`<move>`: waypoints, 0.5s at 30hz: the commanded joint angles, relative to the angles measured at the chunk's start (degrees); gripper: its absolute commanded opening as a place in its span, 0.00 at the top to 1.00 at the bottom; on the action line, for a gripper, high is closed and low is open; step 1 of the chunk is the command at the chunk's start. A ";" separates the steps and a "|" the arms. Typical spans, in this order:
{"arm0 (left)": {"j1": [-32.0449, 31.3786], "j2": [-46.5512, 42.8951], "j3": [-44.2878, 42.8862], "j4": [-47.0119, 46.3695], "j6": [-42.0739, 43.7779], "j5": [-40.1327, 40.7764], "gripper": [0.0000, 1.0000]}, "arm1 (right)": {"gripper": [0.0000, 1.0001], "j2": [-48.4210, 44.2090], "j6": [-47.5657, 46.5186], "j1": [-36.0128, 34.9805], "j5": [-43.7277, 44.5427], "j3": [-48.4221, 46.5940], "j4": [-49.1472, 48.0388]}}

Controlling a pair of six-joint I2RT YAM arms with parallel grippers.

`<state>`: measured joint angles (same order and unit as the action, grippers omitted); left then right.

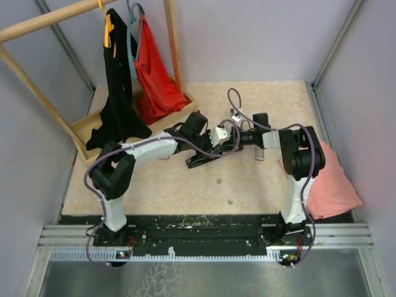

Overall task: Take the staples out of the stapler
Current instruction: Pick up the stapler from the center of the board.

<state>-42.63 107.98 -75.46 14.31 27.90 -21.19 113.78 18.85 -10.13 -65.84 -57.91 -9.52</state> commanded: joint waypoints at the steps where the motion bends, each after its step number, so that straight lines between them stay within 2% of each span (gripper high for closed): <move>1: 0.74 -3.89 -0.08 -4.26 -1.65 -4.65 1.00 | 0.94 1.76 -5.63 0.15 5.33 -1.59 0.85; 15: 1.80 -5.48 2.82 -6.52 -2.12 -6.74 1.00 | 0.99 2.71 -8.57 0.49 8.75 -2.09 3.41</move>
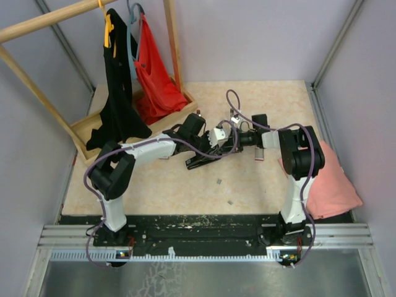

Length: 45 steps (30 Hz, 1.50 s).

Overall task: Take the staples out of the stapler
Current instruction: Pick up the stapler from the center of the board, then unload the staple at the center of the board.

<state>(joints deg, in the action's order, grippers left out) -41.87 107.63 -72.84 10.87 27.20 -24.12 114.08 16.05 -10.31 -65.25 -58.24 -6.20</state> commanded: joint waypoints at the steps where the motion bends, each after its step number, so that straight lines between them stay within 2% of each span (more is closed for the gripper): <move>1: 1.15 -5.25 0.43 -3.06 -1.49 -3.95 1.00 | 0.99 2.54 -6.11 0.64 8.58 -1.90 0.47; 11: 2.09 -7.08 2.80 -4.99 -1.19 -3.76 1.00 | 1.00 2.73 -6.60 0.64 11.57 -2.32 2.05; 26: 2.14 -8.85 7.06 -8.87 -1.07 -3.35 1.00 | 1.00 3.43 -6.07 0.64 11.32 -2.90 2.67; 32: 2.14 -9.11 7.41 -8.85 -0.90 -3.23 1.00 | 0.78 1.74 -4.83 0.68 10.45 -3.96 3.11; 36: 2.14 -8.97 7.20 -8.87 -1.29 -3.64 1.00 | 0.69 -0.02 -3.48 0.88 9.91 -4.08 2.58; 45: 2.16 -9.31 7.01 -8.94 -1.67 -3.61 1.00 | 0.64 -2.57 1.49 2.96 8.76 -3.11 -0.56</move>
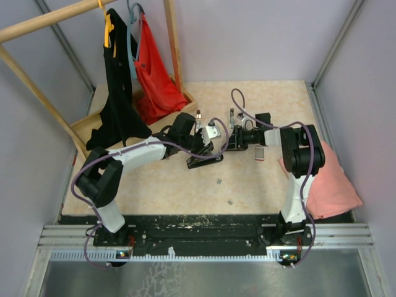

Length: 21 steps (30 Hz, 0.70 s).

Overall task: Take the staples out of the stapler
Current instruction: Unload the staple at the center of the board.

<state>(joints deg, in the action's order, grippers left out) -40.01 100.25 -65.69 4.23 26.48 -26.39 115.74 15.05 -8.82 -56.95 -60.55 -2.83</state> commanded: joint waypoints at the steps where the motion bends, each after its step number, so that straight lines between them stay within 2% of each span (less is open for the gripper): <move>1: 0.29 -1.90 -0.15 -2.31 -1.14 -1.25 1.00 | 0.63 -4.38 3.20 1.57 -0.01 -0.45 -4.94; 10: 0.28 -1.82 -0.13 -3.64 -2.77 0.74 1.00 | 0.55 -4.72 12.21 1.61 -6.93 2.48 -14.22; 21: 0.28 -2.20 0.09 -4.36 -3.28 1.68 1.00 | 0.53 -2.13 12.99 -0.38 -10.56 1.54 -10.13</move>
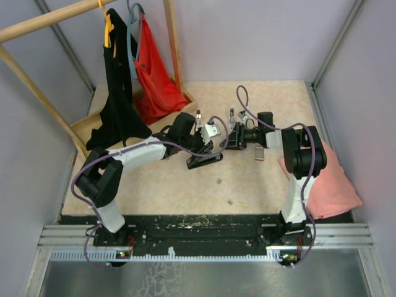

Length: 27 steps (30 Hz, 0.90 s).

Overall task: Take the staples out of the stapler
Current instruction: Unload the staple at the center of the board.

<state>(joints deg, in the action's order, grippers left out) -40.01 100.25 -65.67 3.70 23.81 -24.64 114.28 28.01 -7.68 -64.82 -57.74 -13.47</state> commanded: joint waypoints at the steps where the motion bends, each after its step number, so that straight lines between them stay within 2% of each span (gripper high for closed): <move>1: 0.29 -2.24 0.14 -3.89 -0.65 -0.06 1.00 | 0.53 -0.52 -0.37 -1.87 -2.49 -1.46 1.03; 16: 0.28 -2.76 1.20 -5.64 -1.15 0.63 1.00 | 0.51 1.50 -2.03 -3.96 -1.88 -2.88 4.69; 27: 0.28 -3.04 1.89 -6.50 -1.32 0.25 1.00 | 0.49 3.86 3.62 -4.67 -2.63 -2.59 -0.62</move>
<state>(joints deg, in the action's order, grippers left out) -40.01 99.94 -64.01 0.25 22.72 -23.77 117.19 29.10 -11.86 -66.41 -58.30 -9.45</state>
